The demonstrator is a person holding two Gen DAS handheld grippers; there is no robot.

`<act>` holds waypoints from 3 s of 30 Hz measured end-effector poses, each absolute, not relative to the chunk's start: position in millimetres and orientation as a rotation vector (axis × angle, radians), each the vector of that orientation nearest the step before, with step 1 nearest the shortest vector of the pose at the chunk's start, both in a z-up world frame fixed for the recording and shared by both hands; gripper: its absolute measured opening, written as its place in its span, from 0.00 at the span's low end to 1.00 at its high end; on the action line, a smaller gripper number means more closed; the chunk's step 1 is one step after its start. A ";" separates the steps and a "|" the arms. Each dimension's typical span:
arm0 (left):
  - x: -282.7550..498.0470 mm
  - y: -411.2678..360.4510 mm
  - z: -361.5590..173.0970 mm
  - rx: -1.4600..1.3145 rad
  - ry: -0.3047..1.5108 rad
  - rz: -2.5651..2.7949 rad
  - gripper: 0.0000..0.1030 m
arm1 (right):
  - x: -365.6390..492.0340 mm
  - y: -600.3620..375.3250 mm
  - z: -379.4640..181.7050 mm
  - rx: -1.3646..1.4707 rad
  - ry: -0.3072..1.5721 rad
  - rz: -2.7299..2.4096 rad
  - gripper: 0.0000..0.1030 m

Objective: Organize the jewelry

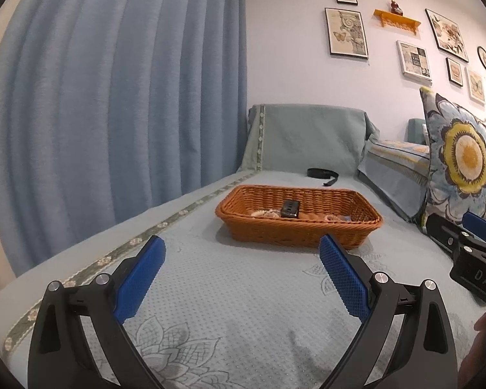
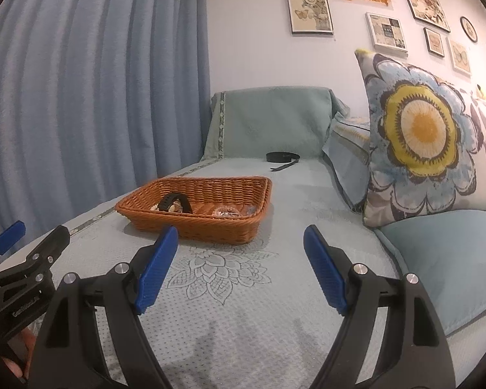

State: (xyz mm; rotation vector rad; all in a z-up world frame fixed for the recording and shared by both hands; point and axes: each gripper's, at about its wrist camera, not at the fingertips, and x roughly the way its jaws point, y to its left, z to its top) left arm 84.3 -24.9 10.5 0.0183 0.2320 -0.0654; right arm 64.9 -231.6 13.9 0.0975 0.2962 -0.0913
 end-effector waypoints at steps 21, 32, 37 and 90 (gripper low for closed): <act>82.8 -34.3 9.4 0.047 0.241 -0.092 0.91 | 66.6 -235.8 12.8 0.114 0.304 -0.091 0.74; 83.9 -29.2 12.5 0.013 0.245 -0.094 0.91 | 65.6 -235.8 13.8 0.108 0.298 -0.099 0.74; 83.7 -28.7 13.5 0.004 0.247 -0.103 0.91 | 64.6 -232.2 13.7 0.091 0.294 -0.099 0.74; 86.1 -26.0 13.3 0.000 0.267 -0.075 0.92 | 64.5 -224.5 12.1 0.081 0.301 -0.094 0.76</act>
